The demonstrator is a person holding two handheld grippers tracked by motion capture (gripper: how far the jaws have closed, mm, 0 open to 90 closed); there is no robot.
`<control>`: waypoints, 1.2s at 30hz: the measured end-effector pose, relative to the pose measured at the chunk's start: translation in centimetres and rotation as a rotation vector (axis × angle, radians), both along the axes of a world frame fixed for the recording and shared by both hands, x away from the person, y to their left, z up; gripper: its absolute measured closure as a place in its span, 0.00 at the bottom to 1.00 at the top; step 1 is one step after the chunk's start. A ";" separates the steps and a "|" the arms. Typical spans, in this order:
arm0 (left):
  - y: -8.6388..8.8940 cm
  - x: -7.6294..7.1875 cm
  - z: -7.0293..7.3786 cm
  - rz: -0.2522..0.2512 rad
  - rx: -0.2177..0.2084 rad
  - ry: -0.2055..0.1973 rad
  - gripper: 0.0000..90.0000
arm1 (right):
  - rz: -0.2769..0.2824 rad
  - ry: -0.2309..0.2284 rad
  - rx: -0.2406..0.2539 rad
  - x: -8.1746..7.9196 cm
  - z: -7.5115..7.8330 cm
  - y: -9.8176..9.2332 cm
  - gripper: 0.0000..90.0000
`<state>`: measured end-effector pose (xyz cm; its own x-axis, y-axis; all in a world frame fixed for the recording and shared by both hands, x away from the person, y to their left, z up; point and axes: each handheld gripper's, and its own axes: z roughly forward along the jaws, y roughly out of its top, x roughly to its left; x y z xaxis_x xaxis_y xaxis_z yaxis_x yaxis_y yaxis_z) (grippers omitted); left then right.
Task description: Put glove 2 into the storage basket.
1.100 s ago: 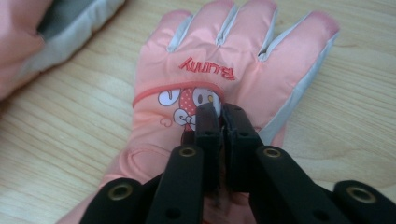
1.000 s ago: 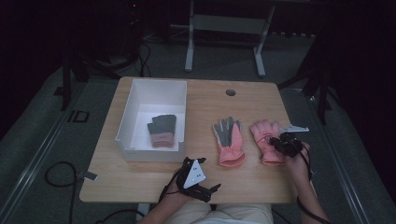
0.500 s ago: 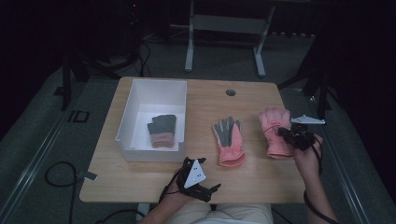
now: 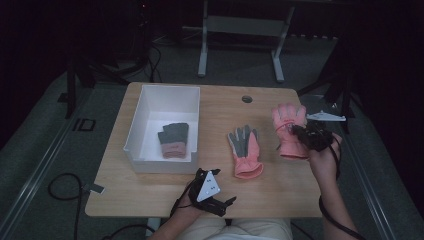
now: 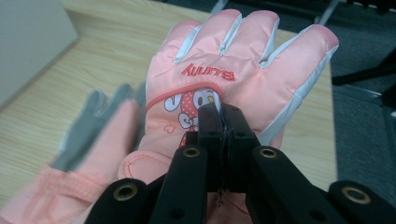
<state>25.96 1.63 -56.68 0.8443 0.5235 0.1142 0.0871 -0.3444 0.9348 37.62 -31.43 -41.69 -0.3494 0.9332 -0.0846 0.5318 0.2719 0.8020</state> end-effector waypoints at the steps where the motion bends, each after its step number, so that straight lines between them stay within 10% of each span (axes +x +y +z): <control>1: 0.0 0.0 0.0 0.001 -0.002 -0.002 0.02 | 0.003 -0.003 -0.001 0.0 0.2 0.5 0.98; 22: 0.1 -0.1 0.2 -0.001 -0.004 -0.015 0.02 | 0.082 -0.002 -0.004 -0.5 0.3 9.7 0.98; 36: 0.2 -0.2 0.3 -0.001 -0.001 -0.016 0.02 | 0.074 0.057 0.000 -0.7 -2.6 12.3 0.98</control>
